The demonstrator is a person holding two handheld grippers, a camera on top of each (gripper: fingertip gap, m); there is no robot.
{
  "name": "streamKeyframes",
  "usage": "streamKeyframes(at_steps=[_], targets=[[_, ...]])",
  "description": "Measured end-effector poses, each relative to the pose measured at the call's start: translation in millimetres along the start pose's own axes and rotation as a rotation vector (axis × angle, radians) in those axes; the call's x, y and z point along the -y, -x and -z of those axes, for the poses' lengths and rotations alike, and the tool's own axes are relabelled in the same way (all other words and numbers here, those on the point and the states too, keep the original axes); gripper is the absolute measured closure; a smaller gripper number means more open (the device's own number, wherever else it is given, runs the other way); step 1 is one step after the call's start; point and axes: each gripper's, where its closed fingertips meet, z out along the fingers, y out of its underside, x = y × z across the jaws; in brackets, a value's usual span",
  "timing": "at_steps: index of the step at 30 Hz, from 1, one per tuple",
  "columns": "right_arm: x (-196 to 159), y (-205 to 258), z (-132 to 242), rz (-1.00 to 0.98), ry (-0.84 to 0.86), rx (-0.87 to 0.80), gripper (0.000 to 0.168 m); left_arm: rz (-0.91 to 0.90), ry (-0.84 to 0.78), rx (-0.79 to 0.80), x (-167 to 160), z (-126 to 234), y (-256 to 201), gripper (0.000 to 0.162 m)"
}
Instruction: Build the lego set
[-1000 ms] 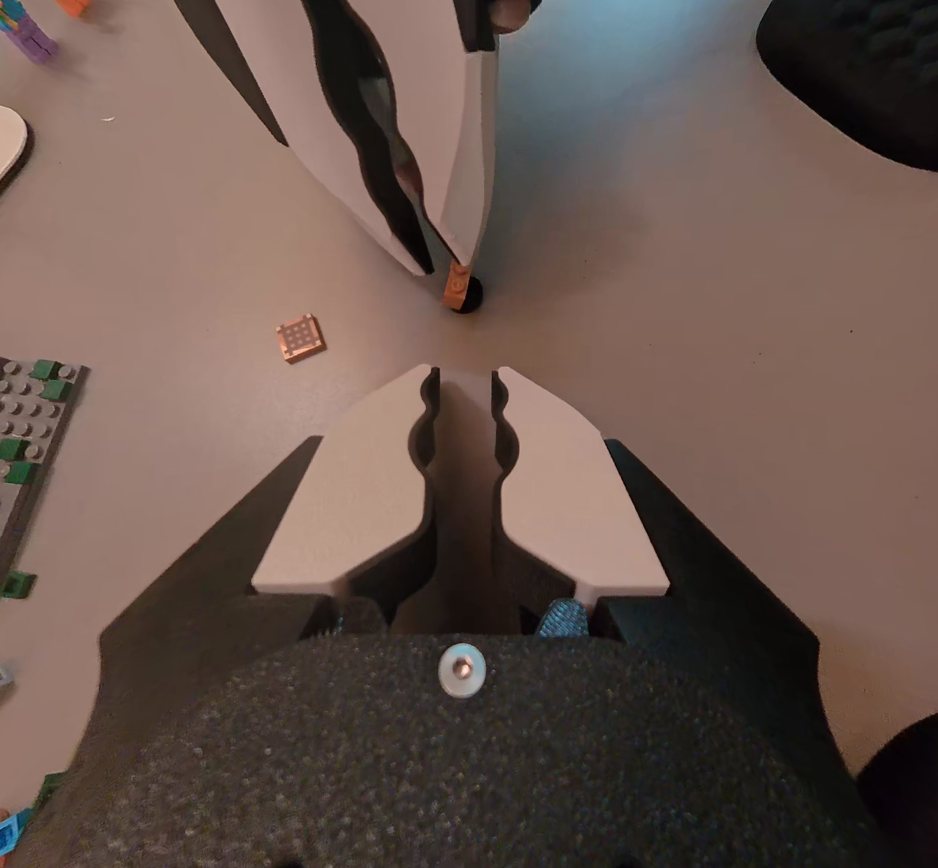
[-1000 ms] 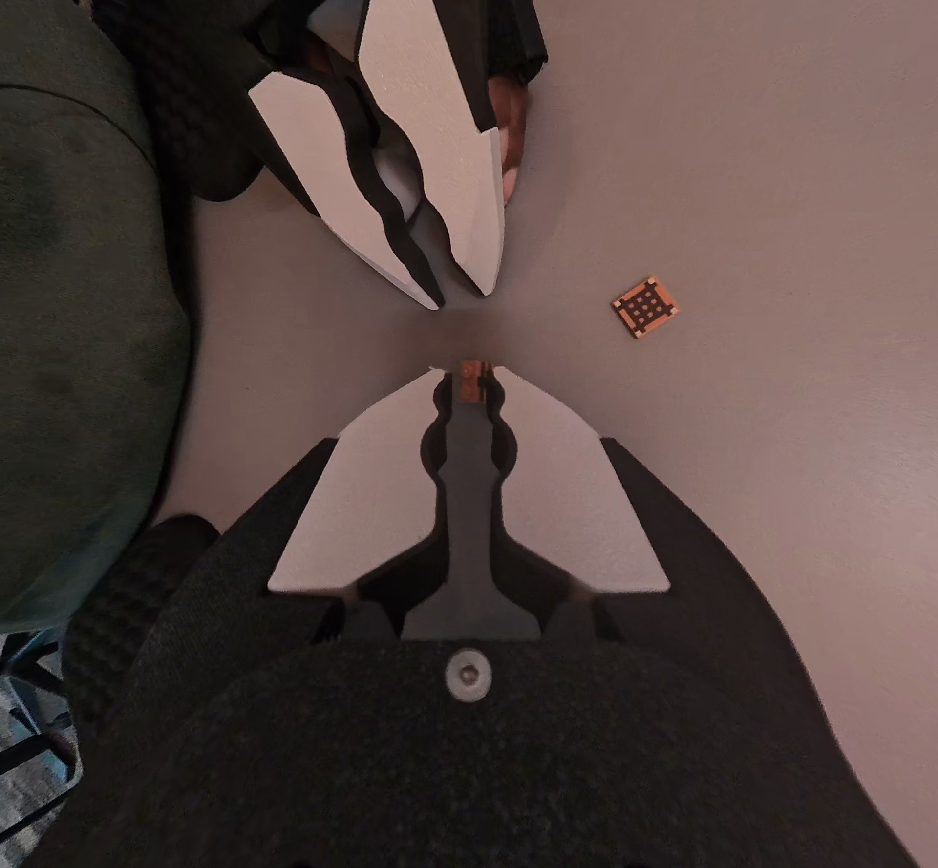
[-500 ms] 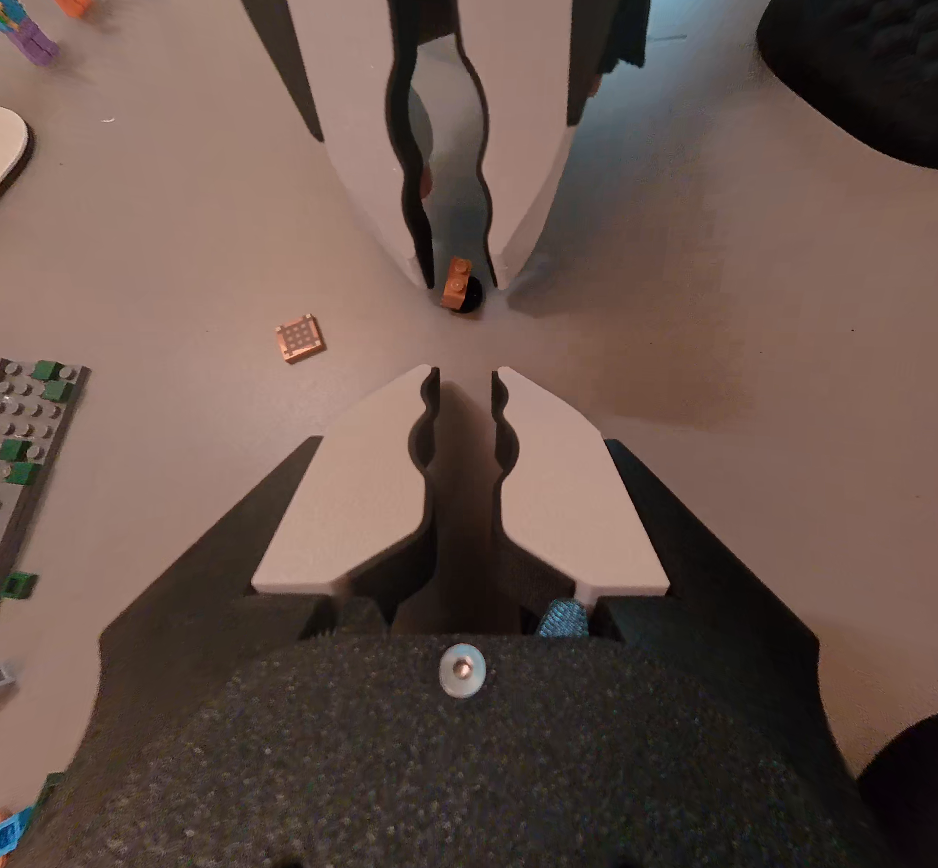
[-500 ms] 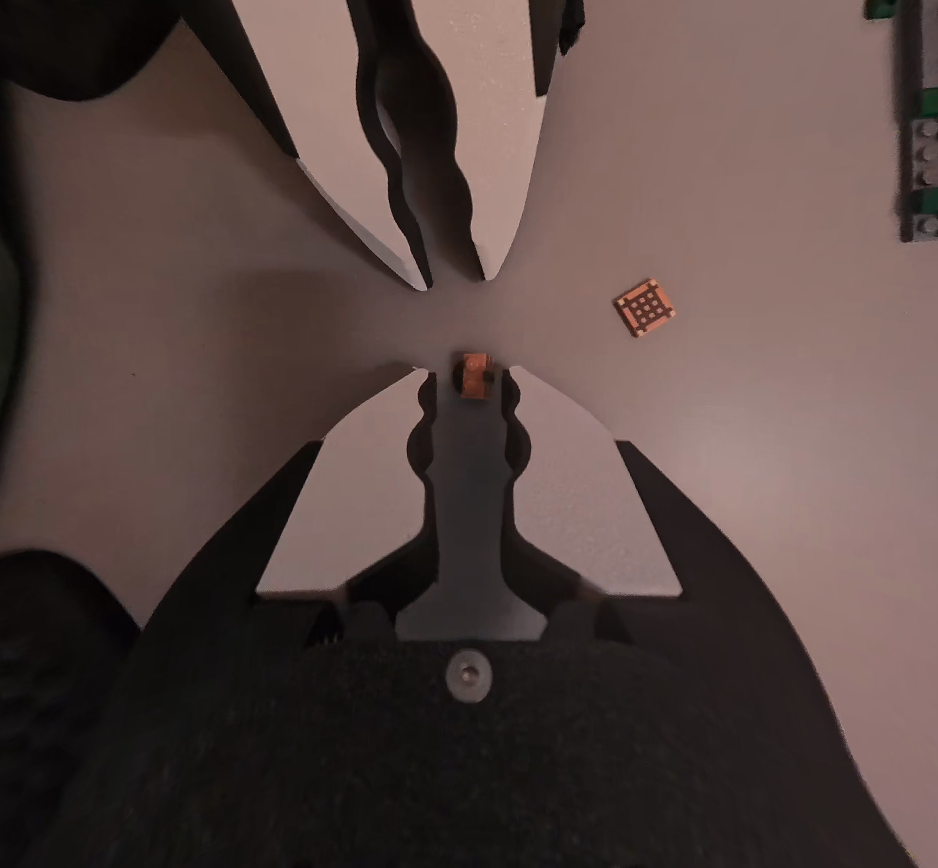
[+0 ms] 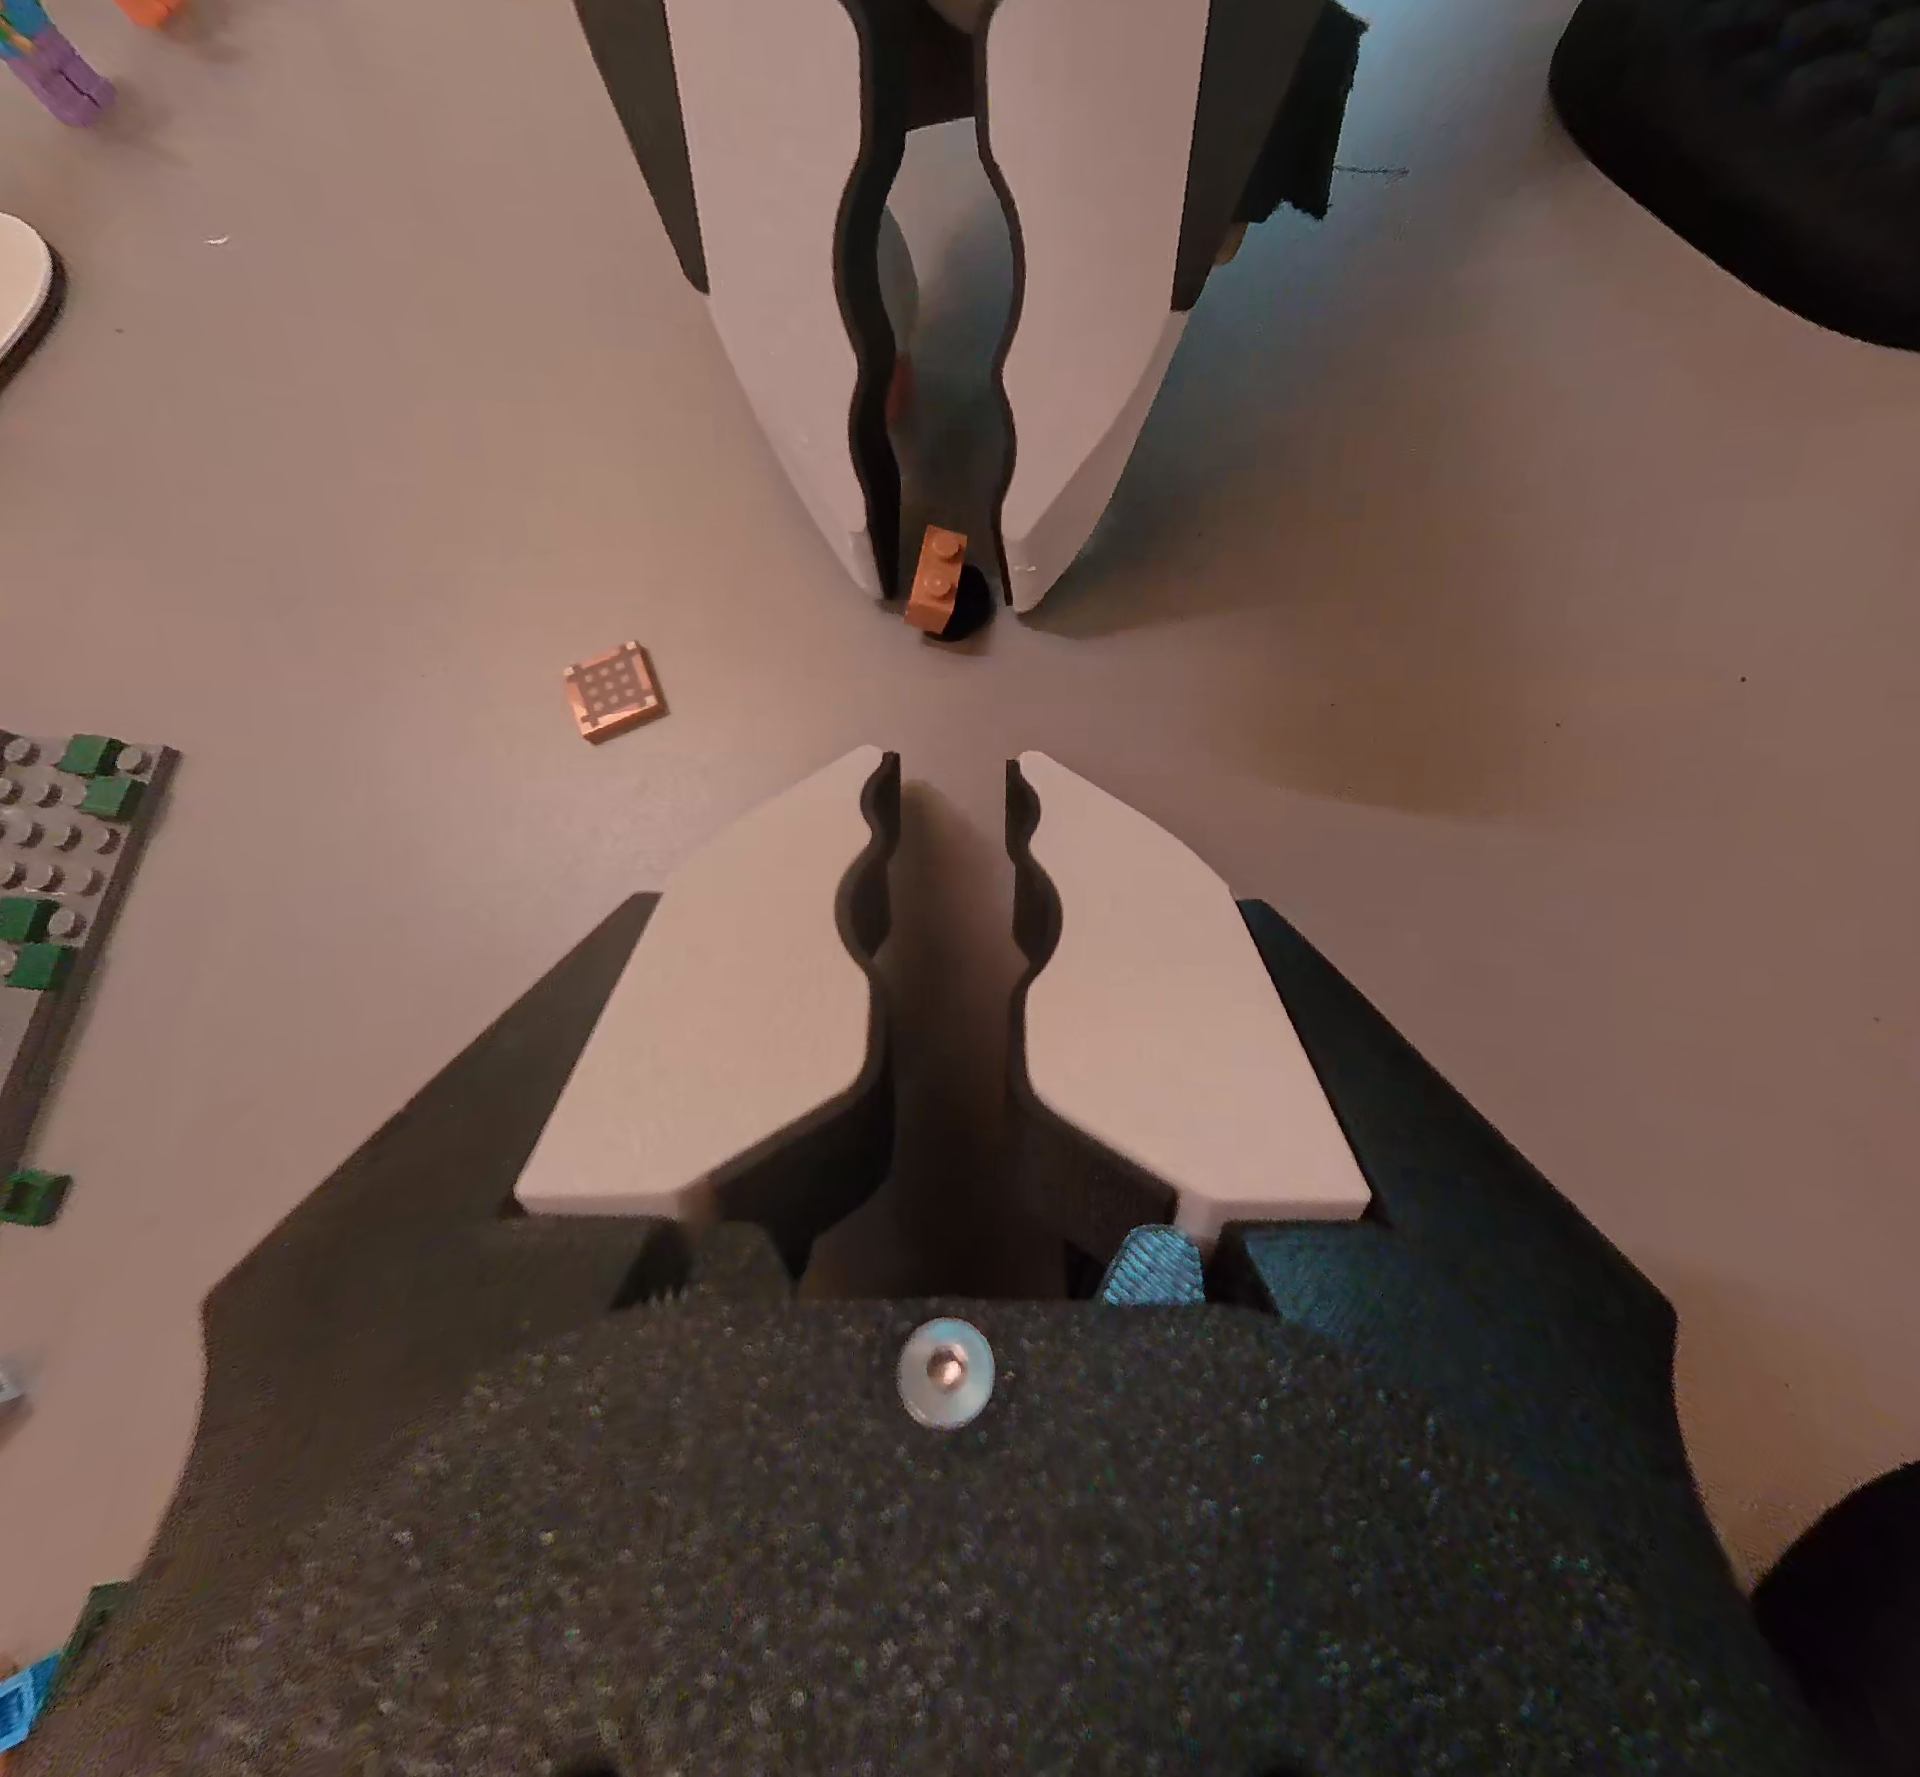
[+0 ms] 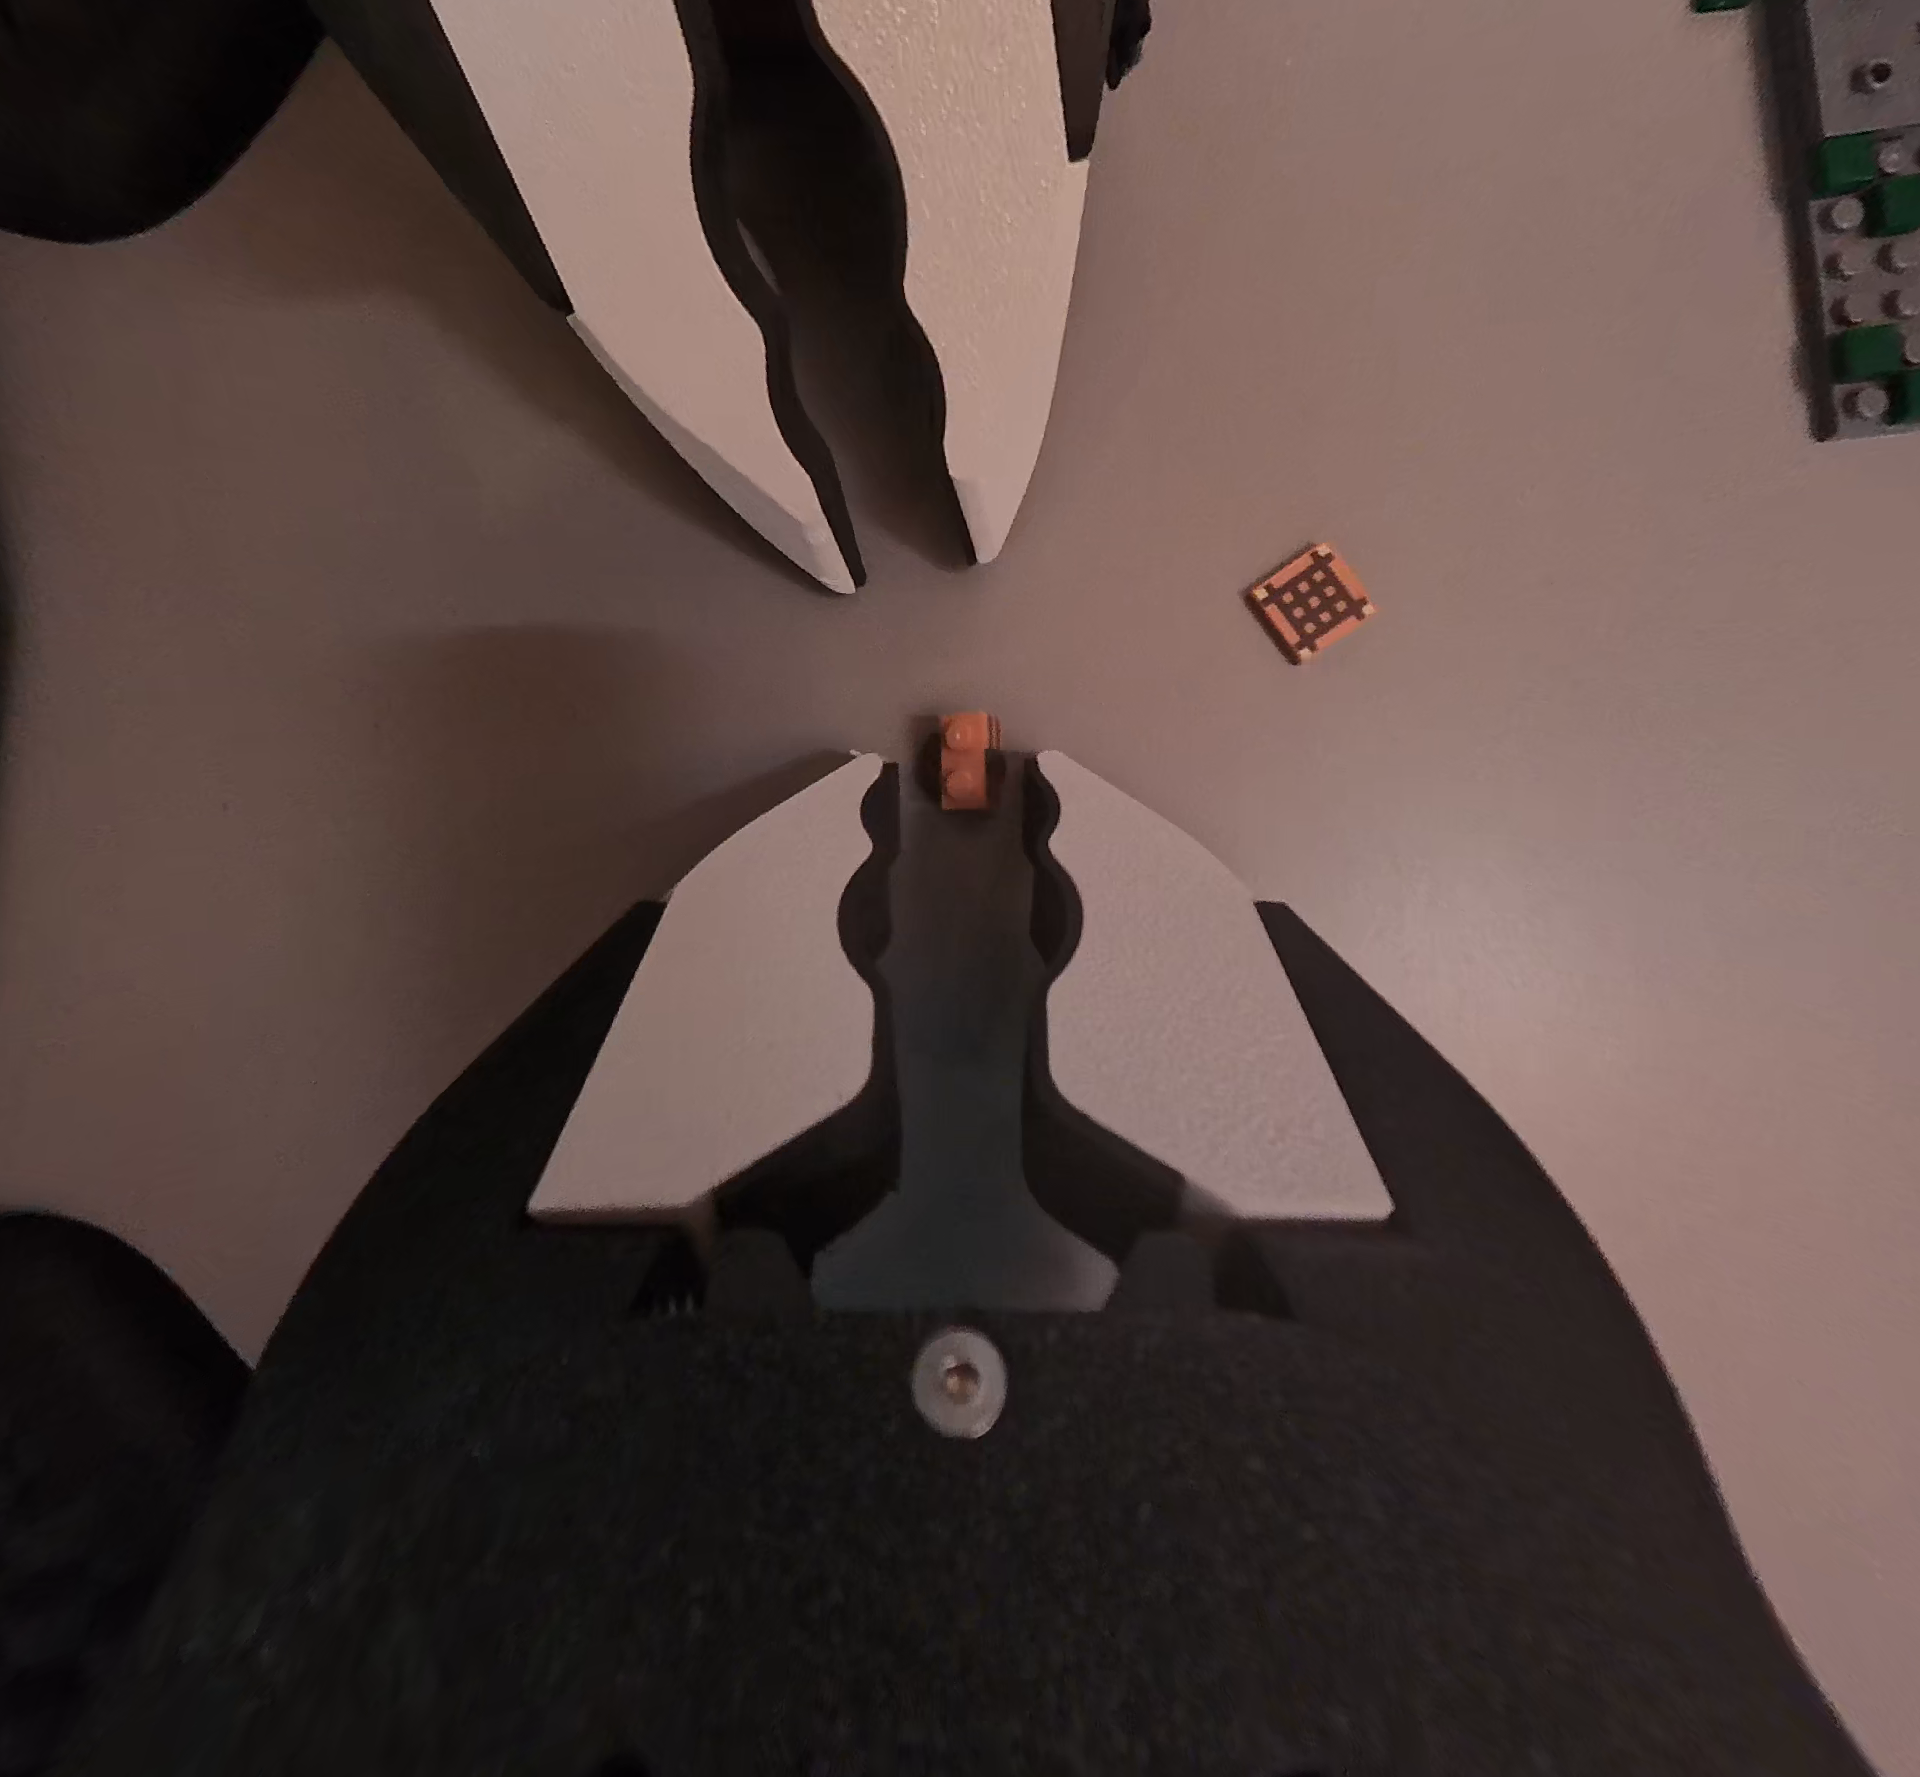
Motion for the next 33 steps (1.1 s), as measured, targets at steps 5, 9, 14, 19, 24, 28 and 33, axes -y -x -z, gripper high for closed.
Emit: streamKeyframes(at_steps=[5, 9, 14, 19, 24, 28, 33], targets=[[-0.1, -2.4, -0.3, 0.012, 0.022, -0.001, 0.151, -0.001, 0.0, 0.0, -0.2, -0.1, -0.3, 0.143], [-0.3, -3.3, -0.6, 0.03, 0.022, -0.019, 0.153, -0.002, 0.001, 0.0, -0.3, -0.1, -0.3, 0.143], [0.0, -1.1, -1.2, 0.053, 0.016, -0.035, 0.153, -0.002, 0.001, 0.0, -0.2, -0.1, -0.3, 0.143], [2.9, -0.3, 0.6, 0.051, -0.021, -0.054, 0.154, 0.024, -0.007, 0.004, 0.5, 1.2, 2.1, 0.144], [21.7, 6.0, 14.4, 0.092, -0.127, -0.135, 0.154, 0.232, -0.157, -0.103, 20.2, 12.6, -0.9, 0.143], [30.3, 14.8, 22.7, 0.105, -0.204, -0.182, 0.154, 0.505, -0.292, -0.294, 40.8, 17.0, -11.9, 0.134], [37.0, 22.5, 29.9, 0.146, -0.252, -0.245, 0.154, 0.647, -0.359, -0.346, 51.7, 18.2, -11.1, 0.127]])
